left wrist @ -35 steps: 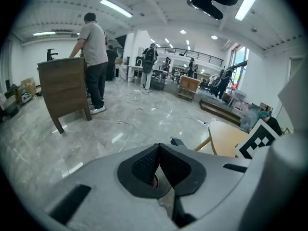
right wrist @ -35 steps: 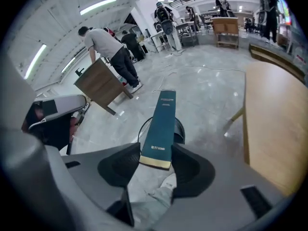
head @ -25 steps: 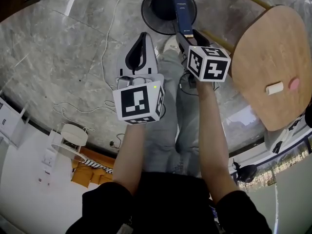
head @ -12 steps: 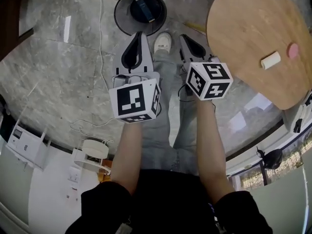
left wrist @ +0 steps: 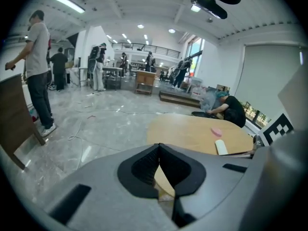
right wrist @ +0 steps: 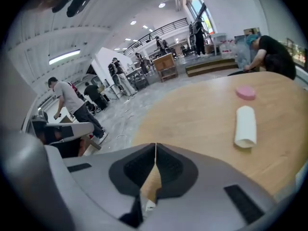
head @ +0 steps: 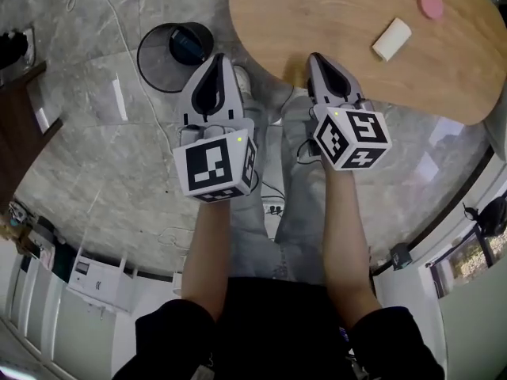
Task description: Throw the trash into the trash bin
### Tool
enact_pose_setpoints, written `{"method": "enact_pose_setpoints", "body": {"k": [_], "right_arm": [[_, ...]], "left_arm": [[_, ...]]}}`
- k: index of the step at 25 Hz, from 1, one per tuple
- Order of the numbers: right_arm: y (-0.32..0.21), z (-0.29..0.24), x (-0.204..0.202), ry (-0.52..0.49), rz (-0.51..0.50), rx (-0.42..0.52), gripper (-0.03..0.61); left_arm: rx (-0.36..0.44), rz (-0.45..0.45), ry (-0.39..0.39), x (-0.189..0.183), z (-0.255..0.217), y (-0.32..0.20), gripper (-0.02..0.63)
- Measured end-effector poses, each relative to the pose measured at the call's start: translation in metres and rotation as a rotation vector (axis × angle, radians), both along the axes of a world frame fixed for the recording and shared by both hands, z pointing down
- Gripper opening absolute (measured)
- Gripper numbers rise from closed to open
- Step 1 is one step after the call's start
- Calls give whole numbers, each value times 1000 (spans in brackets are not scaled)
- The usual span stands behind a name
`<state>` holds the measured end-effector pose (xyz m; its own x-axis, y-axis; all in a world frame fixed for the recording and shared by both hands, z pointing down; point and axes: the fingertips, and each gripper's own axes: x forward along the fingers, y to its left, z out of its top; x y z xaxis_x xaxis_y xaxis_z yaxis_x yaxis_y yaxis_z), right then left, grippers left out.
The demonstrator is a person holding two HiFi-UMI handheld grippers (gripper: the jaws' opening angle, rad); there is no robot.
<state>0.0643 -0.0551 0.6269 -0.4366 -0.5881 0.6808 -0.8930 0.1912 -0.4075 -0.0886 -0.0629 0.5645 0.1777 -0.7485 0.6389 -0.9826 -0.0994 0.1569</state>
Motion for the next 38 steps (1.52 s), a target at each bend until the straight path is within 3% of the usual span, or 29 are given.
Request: {"method": "enact_pose_setpoints", "body": {"k": [6,11,12,13,14,17,29,34,38], "right_arm": [[-9,-2,102,61,156,-4,15],[-14,6,155,105,203,-21,22],[-17,9,162,102,209,-30,47],[-19,12,168,93,213,-43,135],[-21,17,174,80,213,-57,182],[-27,33,187,51,205,-95,213],[-45,64,193,-32,162,-191,213],[-49,59,191,-76,182,-188,153],[-47,51,182,-99,165,-176,143]], "left_arm": [[1,111,4,86,-6,-14,2],[-8,161,4,137,-4,-18,2],[-10,166,3,144,-3,-19,2],[-13,170,2,151,-2,-20,2],[-16,174,1,158,-1,-21,2],[-27,178,-3,178,2,-21,2],[-65,159,-20,206,15,-31,2],[-59,147,-12,206,15,-35,2],[-55,128,-7,194,15,-33,2]]}}
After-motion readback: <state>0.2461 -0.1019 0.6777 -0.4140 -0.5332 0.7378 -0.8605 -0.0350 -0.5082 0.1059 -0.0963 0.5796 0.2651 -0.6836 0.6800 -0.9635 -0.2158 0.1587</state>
